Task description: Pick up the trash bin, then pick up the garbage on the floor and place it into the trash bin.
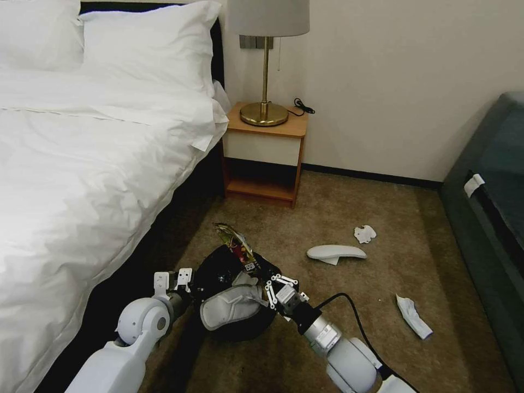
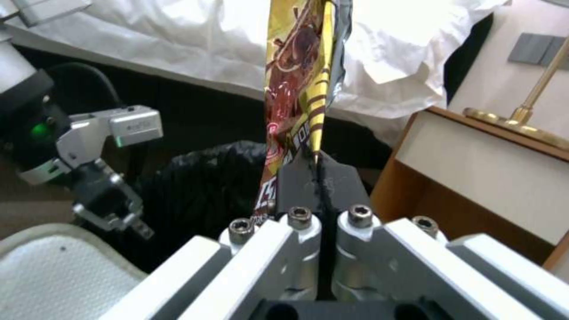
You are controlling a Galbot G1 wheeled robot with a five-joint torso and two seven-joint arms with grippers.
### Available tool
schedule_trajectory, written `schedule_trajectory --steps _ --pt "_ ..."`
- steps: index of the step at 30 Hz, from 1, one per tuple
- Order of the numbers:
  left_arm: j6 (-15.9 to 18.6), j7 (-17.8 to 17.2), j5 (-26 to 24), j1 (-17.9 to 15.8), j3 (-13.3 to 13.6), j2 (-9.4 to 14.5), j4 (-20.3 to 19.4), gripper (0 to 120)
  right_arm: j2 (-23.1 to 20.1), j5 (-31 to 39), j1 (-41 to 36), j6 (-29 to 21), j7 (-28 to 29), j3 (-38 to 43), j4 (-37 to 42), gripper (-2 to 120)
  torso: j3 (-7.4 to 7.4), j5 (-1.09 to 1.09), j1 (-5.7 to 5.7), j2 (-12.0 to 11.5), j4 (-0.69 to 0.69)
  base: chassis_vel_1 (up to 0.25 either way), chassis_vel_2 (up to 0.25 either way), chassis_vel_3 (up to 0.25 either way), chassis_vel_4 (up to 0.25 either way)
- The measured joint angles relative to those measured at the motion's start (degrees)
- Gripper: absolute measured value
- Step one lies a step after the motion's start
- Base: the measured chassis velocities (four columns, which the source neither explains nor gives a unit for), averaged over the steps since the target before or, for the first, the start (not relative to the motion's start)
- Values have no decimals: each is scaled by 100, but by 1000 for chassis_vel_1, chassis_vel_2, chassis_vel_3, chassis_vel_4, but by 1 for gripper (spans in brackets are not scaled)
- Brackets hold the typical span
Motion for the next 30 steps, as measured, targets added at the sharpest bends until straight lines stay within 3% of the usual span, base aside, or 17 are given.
schedule_trajectory --steps 30 --pt "8 27 59 63 -97 -17 -31 0 465 -121 89 203 16 -142 -792 0 0 1 0 0 1 0 0 0 0"
